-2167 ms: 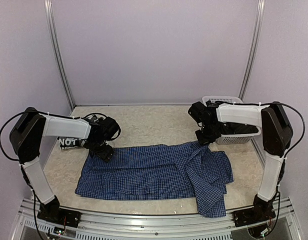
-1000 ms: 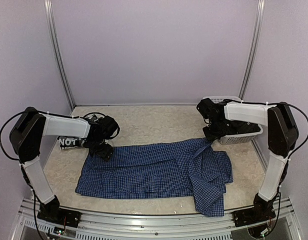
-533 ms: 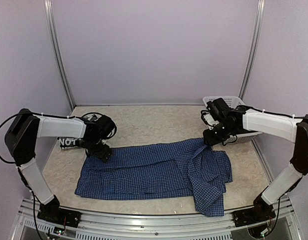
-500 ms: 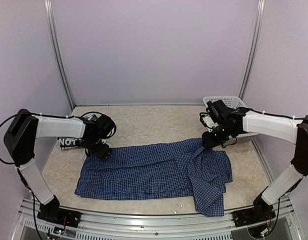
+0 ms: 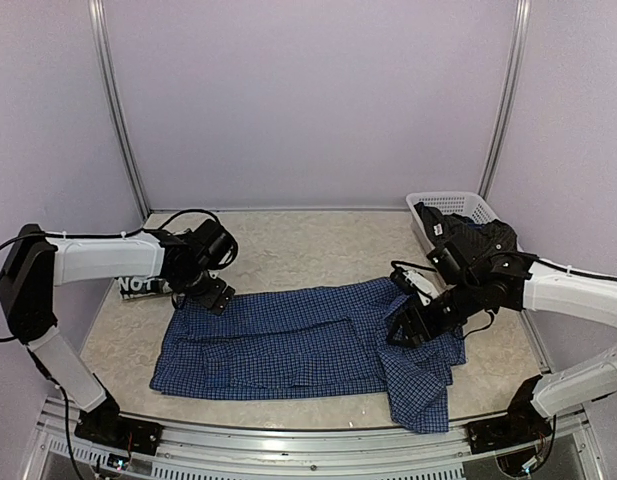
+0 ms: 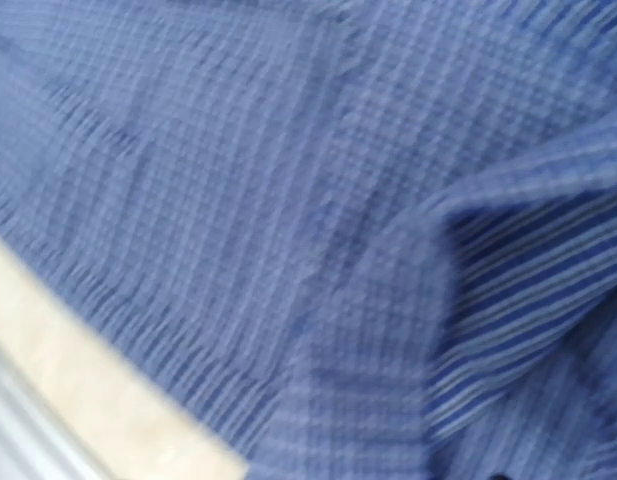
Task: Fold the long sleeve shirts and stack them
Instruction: Smooth out the rectangle-folded shirt at the center of the board.
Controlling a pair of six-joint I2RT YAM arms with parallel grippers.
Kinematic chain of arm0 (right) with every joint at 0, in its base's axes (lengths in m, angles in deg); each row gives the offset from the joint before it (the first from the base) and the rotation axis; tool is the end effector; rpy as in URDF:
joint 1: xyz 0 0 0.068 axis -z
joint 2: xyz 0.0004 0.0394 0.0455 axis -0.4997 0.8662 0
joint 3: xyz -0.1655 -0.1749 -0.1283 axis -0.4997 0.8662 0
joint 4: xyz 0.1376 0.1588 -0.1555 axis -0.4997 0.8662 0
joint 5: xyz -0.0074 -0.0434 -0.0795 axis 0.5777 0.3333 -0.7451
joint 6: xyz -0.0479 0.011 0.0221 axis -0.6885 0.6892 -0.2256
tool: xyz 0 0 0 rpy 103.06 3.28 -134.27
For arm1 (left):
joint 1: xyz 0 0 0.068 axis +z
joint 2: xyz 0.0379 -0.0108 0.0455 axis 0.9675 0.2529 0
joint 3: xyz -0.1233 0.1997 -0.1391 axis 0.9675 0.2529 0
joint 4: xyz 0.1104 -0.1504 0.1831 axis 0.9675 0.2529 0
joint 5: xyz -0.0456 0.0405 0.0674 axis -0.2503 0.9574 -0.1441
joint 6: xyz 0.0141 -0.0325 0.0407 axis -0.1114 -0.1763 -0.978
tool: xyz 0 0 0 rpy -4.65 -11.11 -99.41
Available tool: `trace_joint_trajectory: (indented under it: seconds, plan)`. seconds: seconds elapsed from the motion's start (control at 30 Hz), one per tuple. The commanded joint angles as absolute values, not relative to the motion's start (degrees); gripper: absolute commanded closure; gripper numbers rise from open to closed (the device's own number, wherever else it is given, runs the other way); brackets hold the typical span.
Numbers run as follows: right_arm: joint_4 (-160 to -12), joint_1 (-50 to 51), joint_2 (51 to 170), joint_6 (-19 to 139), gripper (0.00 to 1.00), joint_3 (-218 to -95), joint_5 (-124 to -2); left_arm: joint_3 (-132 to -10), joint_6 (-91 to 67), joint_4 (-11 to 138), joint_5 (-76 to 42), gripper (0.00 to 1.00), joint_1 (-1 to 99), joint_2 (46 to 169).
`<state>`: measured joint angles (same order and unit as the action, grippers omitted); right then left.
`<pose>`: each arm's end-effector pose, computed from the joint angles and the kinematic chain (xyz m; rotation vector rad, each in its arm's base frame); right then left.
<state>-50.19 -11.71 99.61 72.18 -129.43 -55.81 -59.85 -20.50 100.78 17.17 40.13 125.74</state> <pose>0.1725 0.1655 0.2342 -0.6295 2.6321 0.6848 0.2665 -0.1690 0.1948 0.6063 2.5439 0.4030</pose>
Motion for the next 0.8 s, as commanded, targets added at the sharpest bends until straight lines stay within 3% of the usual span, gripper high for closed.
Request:
trace_joint_trajectory:
  seconds: [0.0, 0.33, 0.57, 0.63, 0.77]
  plan:
    - [-46.85, -14.62, 95.46, 76.71, 0.27, -125.46, -51.05, -62.92, -20.36, 99.51, 17.04, 0.01, 37.09, 123.15]
    - [-40.46, -17.79, 94.0, 83.91, 0.24, -121.02, -54.93, -66.71, -18.98, 101.23, 17.5, 0.01, 31.04, 125.24]
    - [-41.69, -24.12, 98.07, 84.63, 0.4, -119.74, -53.43, -69.23, -18.61, 100.76, 16.87, 0.01, 29.56, 127.6]
    - [-41.79, -25.12, 99.34, 84.0, 0.49, -120.71, -53.0, -69.26, -18.67, 100.3, 16.46, 0.01, 29.54, 127.62]
    - [-41.21, -25.47, 100.89, 81.97, 0.89, -125.8, -51.42, -68.67, -18.27, 99.48, 16.35, 0.01, 29.56, 126.44]
